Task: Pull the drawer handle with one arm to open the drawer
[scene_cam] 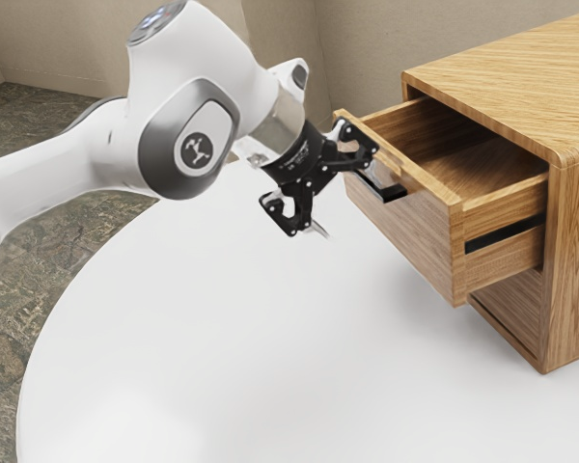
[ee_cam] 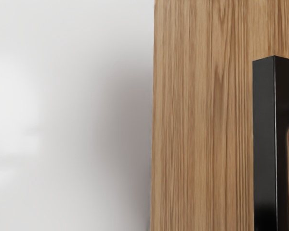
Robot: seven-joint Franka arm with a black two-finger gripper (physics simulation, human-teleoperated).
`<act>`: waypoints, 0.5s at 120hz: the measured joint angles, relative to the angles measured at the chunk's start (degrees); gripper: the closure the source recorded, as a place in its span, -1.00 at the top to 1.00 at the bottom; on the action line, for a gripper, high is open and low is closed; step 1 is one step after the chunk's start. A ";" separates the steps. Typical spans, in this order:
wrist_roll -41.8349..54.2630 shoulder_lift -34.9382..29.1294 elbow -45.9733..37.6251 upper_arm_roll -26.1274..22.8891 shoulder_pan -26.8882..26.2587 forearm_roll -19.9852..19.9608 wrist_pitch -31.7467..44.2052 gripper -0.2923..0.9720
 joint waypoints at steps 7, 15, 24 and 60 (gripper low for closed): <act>0.01 -0.51 -0.51 0.25 -0.18 0.02 0.05 0.53; 0.02 -1.07 -1.44 0.61 -0.44 0.02 0.23 0.53; 0.02 -1.52 -2.10 0.48 -0.24 0.04 0.43 0.53; 0.03 -5.37 -6.03 0.34 0.72 0.06 1.35 0.53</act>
